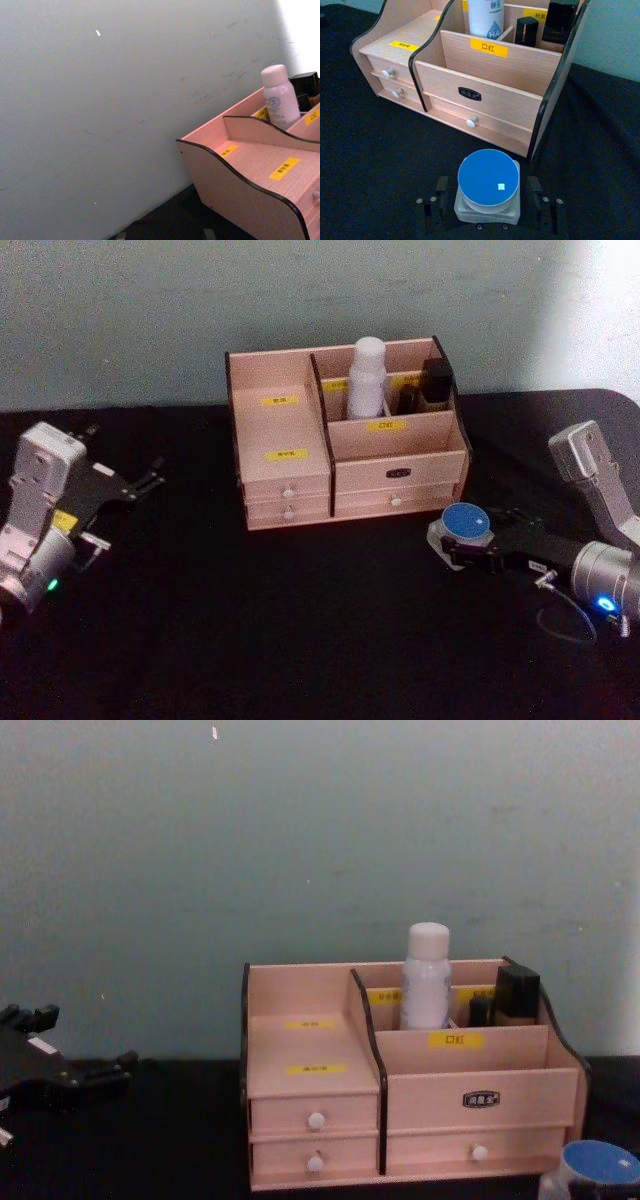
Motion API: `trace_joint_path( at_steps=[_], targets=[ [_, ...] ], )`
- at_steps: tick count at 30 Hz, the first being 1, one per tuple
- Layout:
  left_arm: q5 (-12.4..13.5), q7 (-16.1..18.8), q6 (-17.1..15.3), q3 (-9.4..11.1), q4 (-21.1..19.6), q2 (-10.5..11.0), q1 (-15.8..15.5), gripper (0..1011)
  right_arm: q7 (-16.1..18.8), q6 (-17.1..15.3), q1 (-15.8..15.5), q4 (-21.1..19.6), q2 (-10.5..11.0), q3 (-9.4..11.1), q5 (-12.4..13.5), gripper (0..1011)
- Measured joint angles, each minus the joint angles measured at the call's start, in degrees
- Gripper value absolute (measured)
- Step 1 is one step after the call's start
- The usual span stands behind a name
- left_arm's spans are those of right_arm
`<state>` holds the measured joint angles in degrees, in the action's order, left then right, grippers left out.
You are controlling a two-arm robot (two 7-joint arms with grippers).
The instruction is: Pick up the facial cleanser and watermelon frost from the table and place them into the tiered storage box.
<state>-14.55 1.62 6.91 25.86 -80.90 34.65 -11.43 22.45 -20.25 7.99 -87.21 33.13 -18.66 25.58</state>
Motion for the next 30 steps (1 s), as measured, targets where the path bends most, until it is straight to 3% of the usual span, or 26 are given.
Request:
trace_joint_path(
  at_steps=[10, 19, 22, 30],
  targets=[
    [0.00, 0.00, 0.00, 0.00, 0.00, 0.00, 0.00, 1001, 0.00, 0.05, 0.00, -0.05, 0.00, 0.02, -0.01, 1000],
    [0.00, 0.00, 0.00, 0.00, 0.00, 0.00, 0.00, 1001, 0.00, 0.08, 0.00, -0.06, 0.00, 0.02, -0.03, 824],
    [0.00, 0.00, 0.00, 0.00, 0.00, 0.00, 0.00, 1001, 0.00, 0.09, 0.00, -0.06, 0.00, 0.02, -0.04, 724],
    [0.00, 0.00, 0.00, 0.00, 0.00, 0.00, 0.00, 1001, 0.00, 0.09, 0.00, -0.06, 0.00, 0.02, -0.04, 708]
  ],
)
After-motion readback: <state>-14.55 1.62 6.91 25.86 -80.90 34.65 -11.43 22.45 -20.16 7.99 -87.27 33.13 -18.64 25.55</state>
